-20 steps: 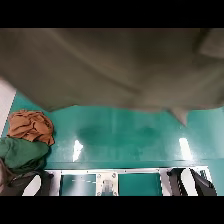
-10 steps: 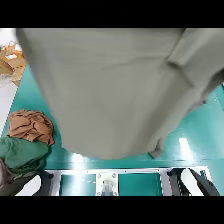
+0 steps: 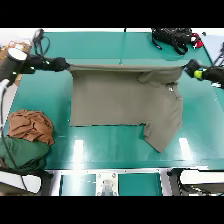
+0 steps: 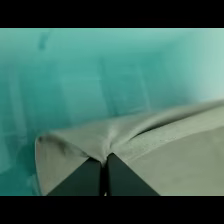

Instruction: Fold the shirts.

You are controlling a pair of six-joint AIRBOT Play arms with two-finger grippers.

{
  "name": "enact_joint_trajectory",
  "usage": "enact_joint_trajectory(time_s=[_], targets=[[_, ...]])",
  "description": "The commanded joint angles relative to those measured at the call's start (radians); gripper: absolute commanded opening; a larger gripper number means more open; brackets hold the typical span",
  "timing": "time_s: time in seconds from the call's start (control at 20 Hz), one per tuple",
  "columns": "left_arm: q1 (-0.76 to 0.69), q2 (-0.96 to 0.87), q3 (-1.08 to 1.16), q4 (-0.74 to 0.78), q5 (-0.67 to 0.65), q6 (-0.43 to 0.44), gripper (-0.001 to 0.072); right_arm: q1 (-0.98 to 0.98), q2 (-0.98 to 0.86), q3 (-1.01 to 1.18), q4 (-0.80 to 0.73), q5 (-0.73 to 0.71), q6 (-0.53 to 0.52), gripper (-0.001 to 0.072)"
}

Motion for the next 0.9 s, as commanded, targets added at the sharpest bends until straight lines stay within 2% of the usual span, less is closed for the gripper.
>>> enact_joint_trajectory(time_s=[0.0,0.1,0.2,0.3,0.6,0.65,0.7,0.75,0.8,0.85], targets=[[-0.010,-0.094,-0.004,0.005,0.107,-0.007,0.0025,0.013,-0.191,0.106,-0.008,0.027,-0.008,0.0023],[-0.010,-0.114,-0.004,0.032,0.086,-0.008,0.0025,0.006,-0.200,0.119,-0.091,0.052,0.012,0.0022],[-0.010,-0.132,-0.005,0.063,0.032,-0.008,0.0025,-0.004,-0.193,0.119,-0.256,0.107,0.088,0.0022],[-0.010,-0.156,-0.011,0.064,-0.003,-0.009,0.0025,-0.009,-0.194,0.110,-0.380,0.161,0.121,0.0022],[-0.010,-0.195,-0.011,0.063,-0.074,-0.035,0.0028,-0.006,-0.196,0.080,-0.394,0.145,0.124,0.0024],[-0.010,-0.195,-0.011,0.059,-0.087,-0.037,0.0145,-0.006,-0.196,0.084,-0.387,0.150,0.124,0.0042],[-0.010,-0.195,-0.008,0.056,-0.110,-0.041,0.0464,-0.006,-0.195,0.092,-0.374,0.165,0.124,0.0155],[-0.009,-0.193,-0.001,0.057,-0.143,-0.063,0.0557,-0.006,-0.192,0.111,-0.370,0.198,0.133,0.0201],[-0.002,-0.192,0.021,0.059,-0.205,-0.066,0.0560,-0.010,-0.183,0.135,-0.375,0.240,0.144,0.0212],[0.011,-0.192,0.058,0.068,-0.288,-0.087,0.0559,-0.018,-0.168,0.163,-0.390,0.287,0.161,0.0271]])
